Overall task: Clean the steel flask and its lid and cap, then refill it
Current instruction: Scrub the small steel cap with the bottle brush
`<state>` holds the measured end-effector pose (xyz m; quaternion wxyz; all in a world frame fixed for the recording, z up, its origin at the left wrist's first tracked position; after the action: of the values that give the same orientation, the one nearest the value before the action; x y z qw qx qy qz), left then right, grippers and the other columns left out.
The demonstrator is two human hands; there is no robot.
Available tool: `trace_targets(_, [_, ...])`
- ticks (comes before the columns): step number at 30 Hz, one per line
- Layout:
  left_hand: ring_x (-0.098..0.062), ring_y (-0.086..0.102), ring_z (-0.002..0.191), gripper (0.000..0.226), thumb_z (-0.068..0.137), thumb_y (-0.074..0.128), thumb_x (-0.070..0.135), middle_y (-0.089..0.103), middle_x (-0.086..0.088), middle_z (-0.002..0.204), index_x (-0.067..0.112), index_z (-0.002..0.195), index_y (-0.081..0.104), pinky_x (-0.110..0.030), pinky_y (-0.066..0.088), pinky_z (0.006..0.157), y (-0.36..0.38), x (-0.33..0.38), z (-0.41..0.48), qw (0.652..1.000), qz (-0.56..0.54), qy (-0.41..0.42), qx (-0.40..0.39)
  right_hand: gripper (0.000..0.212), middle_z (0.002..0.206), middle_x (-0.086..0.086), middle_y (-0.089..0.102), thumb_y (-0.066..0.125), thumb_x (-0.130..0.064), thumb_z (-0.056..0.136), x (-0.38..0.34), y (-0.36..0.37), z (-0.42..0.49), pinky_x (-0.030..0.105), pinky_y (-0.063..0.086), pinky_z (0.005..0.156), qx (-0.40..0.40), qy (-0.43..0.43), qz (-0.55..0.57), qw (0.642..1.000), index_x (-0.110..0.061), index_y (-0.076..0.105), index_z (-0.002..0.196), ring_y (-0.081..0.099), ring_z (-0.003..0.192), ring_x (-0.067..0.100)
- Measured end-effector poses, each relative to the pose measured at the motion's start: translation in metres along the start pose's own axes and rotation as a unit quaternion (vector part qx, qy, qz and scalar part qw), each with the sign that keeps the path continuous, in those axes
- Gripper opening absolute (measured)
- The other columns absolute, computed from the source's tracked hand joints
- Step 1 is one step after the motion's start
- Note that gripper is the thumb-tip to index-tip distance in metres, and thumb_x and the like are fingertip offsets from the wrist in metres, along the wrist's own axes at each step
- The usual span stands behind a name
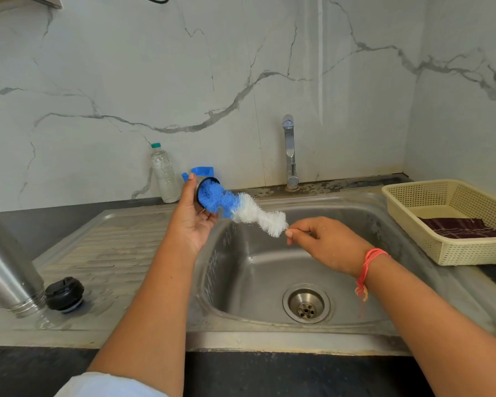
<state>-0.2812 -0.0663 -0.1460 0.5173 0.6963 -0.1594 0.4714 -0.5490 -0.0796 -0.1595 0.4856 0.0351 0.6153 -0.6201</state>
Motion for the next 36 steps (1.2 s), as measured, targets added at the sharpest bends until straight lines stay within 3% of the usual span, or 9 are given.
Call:
trace_targets(4, [-0.018,0.072,0.091,0.044,0.086,0.078,0.050,0.076,-0.004,0.105,0.019,0.116,0.069,-0.031,0.057,0.082,0.000,-0.009,0.000,0.998,0.055,-0.033,-0.001,0.031,0.068,-0.008,0.062,0.047,-0.046,0.103,-0.003,0.003,-0.002,0.031,0.050,0.065,-0.006,-0.014,-0.085,0.996,-0.030,0.062,0.082,0.057,0.065,0.006])
trace_targets(9, [-0.022,0.067,0.092,0.027,0.093,0.074,0.042,0.067,-0.009,0.099,0.017,0.089,0.063,-0.035,0.062,0.075,0.003,-0.003,0.000,1.000,-0.009,-0.025,-0.015,0.026,0.076,-0.012,0.062,0.042,-0.051,0.103,-0.005,-0.001,-0.004,0.039,0.056,0.072,0.006,-0.021,-0.127,0.992,-0.040,0.064,0.095,0.060,0.074,0.008])
trace_targets(12, [-0.025,0.072,0.098,0.030,0.093,0.074,0.037,0.070,-0.011,0.105,0.011,0.107,0.066,-0.040,0.064,0.082,0.013,-0.008,-0.003,0.999,0.000,-0.025,-0.047,0.026,0.080,-0.012,0.064,0.042,-0.050,0.103,-0.002,-0.003,-0.002,0.042,0.057,0.076,0.005,-0.004,-0.134,0.991,-0.039,0.065,0.100,0.061,0.078,0.010])
trace_targets(15, [-0.032,0.072,0.113,0.037,0.098,0.069,0.038,0.074,-0.016,0.119,0.008,0.118,0.064,-0.046,0.059,0.095,0.015,-0.006,-0.005,0.997,-0.026,-0.035,-0.068,0.026,0.080,-0.012,0.067,0.045,-0.048,0.103,0.008,-0.011,-0.001,0.035,0.056,0.076,0.022,0.017,-0.088,0.996,-0.037,0.068,0.096,0.062,0.077,0.007])
trace_targets(19, [-0.032,0.069,0.120,0.034,0.098,0.062,0.022,0.065,-0.020,0.137,0.008,0.129,0.059,-0.046,0.051,0.107,0.011,0.000,-0.003,0.994,-0.039,-0.032,-0.094,0.030,0.049,-0.022,0.053,0.050,-0.043,0.102,0.010,-0.009,0.001,0.013,0.035,0.051,0.033,0.033,-0.023,0.999,-0.028,0.071,0.087,0.050,0.049,-0.004])
trace_targets(23, [-0.020,0.074,0.108,0.036,0.092,0.074,0.045,0.078,-0.007,0.116,0.018,0.115,0.068,-0.035,0.056,0.099,0.010,-0.003,-0.005,0.998,0.048,-0.017,-0.027,0.029,0.053,-0.015,0.052,0.051,-0.042,0.102,0.005,-0.002,0.002,0.012,0.032,0.052,0.018,0.024,-0.005,1.000,-0.027,0.072,0.089,0.049,0.050,-0.006])
trace_targets(27, [-0.016,0.069,0.101,0.047,0.085,0.074,0.061,0.077,-0.002,0.103,0.022,0.112,0.069,-0.032,0.052,0.091,-0.004,-0.005,-0.002,0.995,0.076,-0.028,0.056,0.024,0.058,-0.034,0.055,0.050,-0.043,0.103,0.002,-0.003,-0.001,0.011,0.031,0.055,-0.004,0.013,-0.038,0.999,-0.037,0.065,0.086,0.053,0.058,-0.012])
trace_targets(31, [-0.014,0.064,0.090,0.047,0.084,0.074,0.063,0.076,-0.001,0.100,0.024,0.109,0.071,-0.031,0.049,0.086,0.002,-0.009,-0.005,0.989,0.139,-0.029,0.041,0.023,0.073,-0.012,0.063,0.047,-0.045,0.103,0.002,-0.003,-0.001,0.031,0.051,0.069,0.001,0.006,-0.085,0.996,-0.038,0.063,0.088,0.059,0.072,0.007])
trace_targets(36, [-0.013,0.058,0.081,0.047,0.084,0.070,0.069,0.073,-0.004,0.099,0.027,0.106,0.069,-0.027,0.050,0.075,-0.011,-0.002,-0.002,0.985,0.152,-0.016,0.085,0.022,0.078,-0.018,0.059,0.042,-0.051,0.103,0.001,-0.011,-0.003,0.037,0.055,0.073,0.019,0.004,-0.141,0.990,-0.045,0.064,0.102,0.058,0.080,0.009])
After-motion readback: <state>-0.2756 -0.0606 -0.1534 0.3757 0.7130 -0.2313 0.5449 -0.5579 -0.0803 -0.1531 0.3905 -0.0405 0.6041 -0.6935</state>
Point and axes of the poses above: each hand's wrist, its own z-axis towards the middle knuckle, its own y-axis out of the palm, x = y × z, the point moved 5 cm from there along z, towards the middle knuckle
